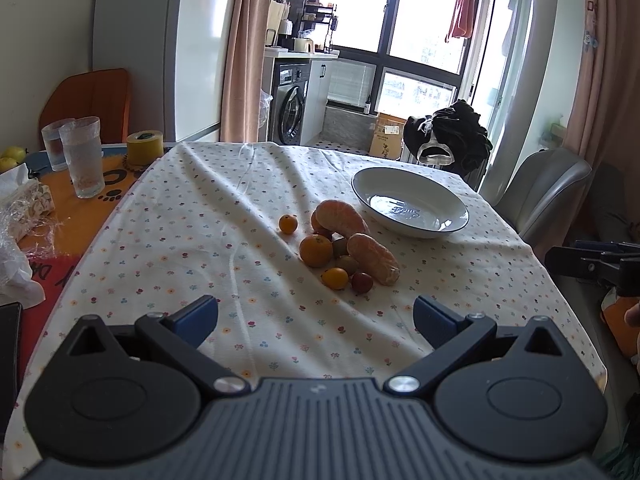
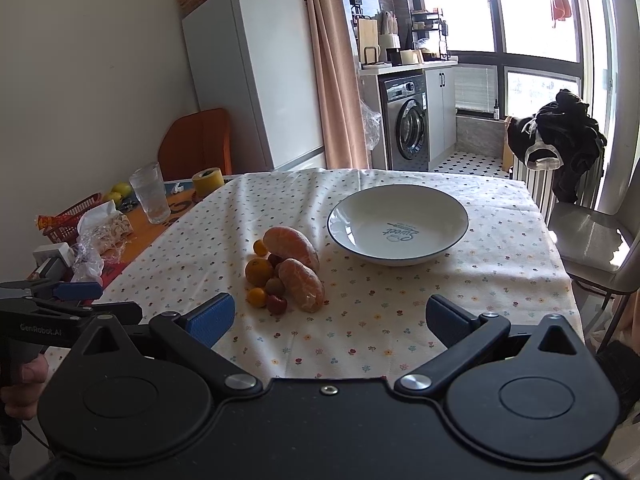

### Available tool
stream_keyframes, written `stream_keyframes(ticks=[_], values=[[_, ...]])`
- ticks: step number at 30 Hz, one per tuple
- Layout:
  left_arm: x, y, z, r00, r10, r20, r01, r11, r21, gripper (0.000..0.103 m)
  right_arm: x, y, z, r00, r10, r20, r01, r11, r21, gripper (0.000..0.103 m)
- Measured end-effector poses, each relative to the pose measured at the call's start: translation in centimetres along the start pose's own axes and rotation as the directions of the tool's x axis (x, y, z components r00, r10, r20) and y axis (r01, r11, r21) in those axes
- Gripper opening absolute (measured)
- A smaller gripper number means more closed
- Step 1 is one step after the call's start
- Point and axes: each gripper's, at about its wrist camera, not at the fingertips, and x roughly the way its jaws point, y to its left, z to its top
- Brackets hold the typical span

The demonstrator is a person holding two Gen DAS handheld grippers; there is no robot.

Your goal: Organize fruits

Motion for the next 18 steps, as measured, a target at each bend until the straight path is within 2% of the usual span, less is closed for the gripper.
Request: stream_keyframes(ticks=[16,18], values=[[0.9,-0.7,0.1,1.0,0.002,-0.013,-0.002,1.0,0.023,0.103,0.9,-0.3,-0.3,1.0,0.005,-0.014,-0.004,1.0,0.01,0.103],[1.4,-0.7,0.1,1.0,0.004,-0.019,-0.003,1.0,0.023,0.103,1.0,-0.6,-0.4,1.0,0.025,-0.008,-0.025,0.999,0.029,0.103]])
